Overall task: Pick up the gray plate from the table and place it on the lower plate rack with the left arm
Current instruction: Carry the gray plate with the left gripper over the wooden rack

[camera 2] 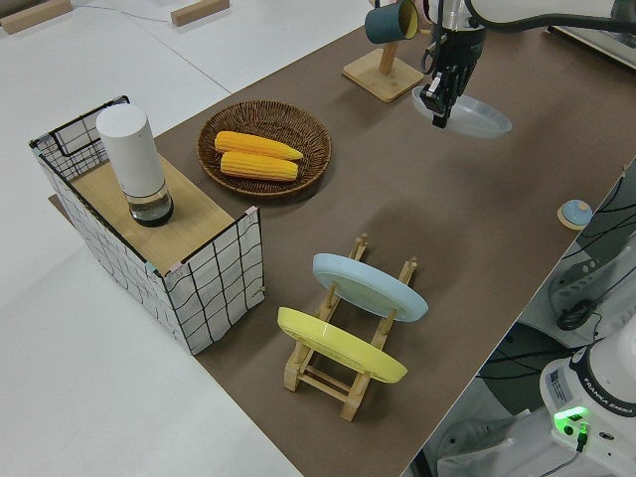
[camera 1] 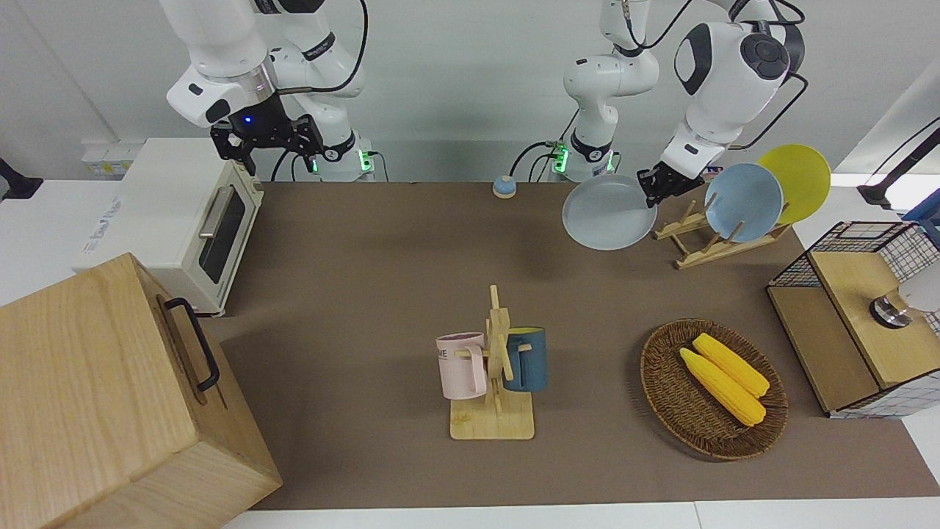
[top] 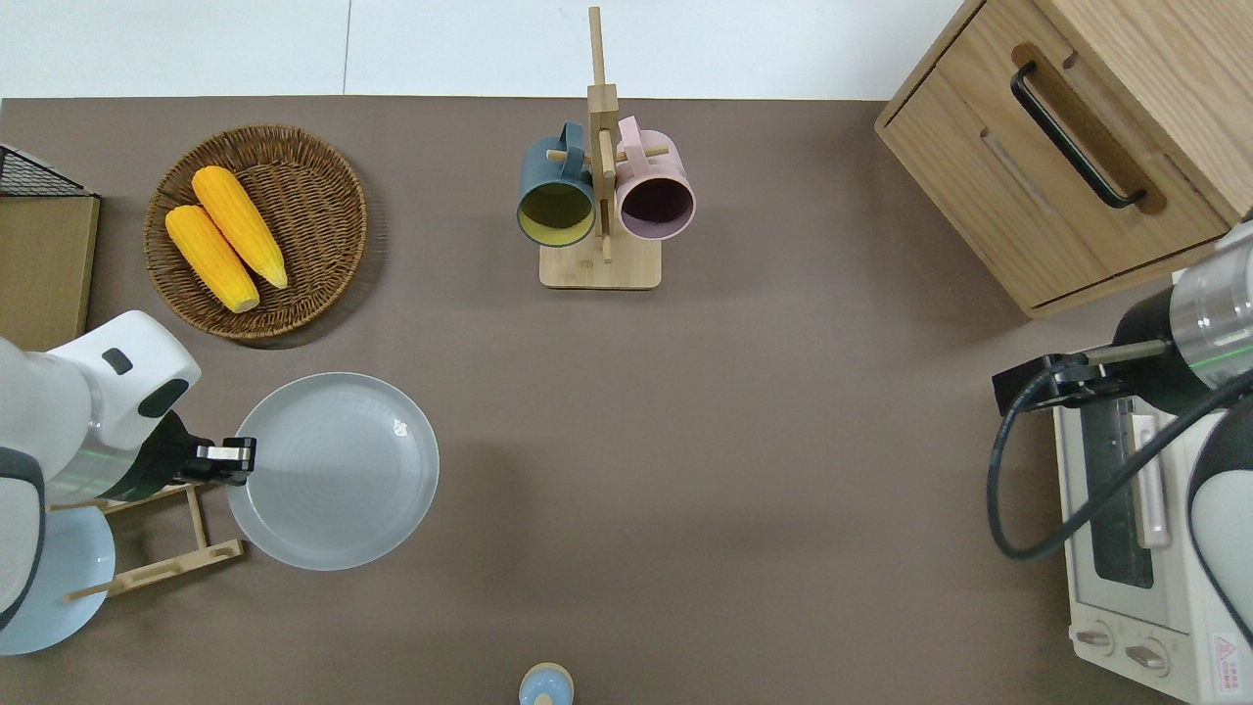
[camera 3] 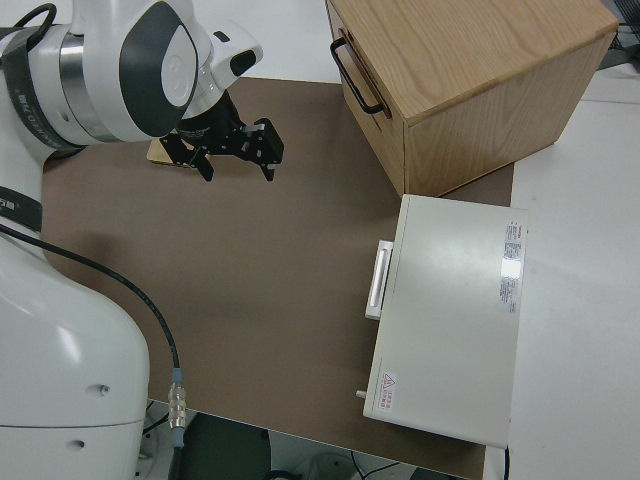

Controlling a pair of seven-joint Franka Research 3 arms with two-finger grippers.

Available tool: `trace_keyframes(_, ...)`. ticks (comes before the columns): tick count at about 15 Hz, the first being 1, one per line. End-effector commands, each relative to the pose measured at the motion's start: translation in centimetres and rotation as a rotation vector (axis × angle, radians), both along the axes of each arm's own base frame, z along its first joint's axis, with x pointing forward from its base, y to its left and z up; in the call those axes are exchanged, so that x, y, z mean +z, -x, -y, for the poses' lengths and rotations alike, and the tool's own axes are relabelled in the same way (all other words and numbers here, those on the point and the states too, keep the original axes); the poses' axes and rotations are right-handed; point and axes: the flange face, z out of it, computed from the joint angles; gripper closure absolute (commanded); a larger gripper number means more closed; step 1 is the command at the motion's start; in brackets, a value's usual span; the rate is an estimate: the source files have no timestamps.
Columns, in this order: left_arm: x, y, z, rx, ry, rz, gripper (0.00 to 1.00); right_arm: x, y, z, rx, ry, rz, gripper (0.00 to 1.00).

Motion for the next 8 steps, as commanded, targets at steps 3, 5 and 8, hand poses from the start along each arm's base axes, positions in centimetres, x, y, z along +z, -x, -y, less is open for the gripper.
trace_keyframes(3,2.39,-0.21,-1.65,-0.043,-0.211,-0.021,1.00,0.42,0.23,0.19,-0.015,0.009,0.000,0.017)
trace_keyframes(5,2.45,-0.05,-1.53,-0.043,-0.331,-0.039,1.00,0.36,0.16,0.27,-0.016,0.007,-0.001,0.017)
trace_keyframes(8,2.55,0.11,-0.92,-0.092,-0.518,-0.054,1.00,0.29,0.17,0.18,-0.014,0.007,-0.002,0.017)
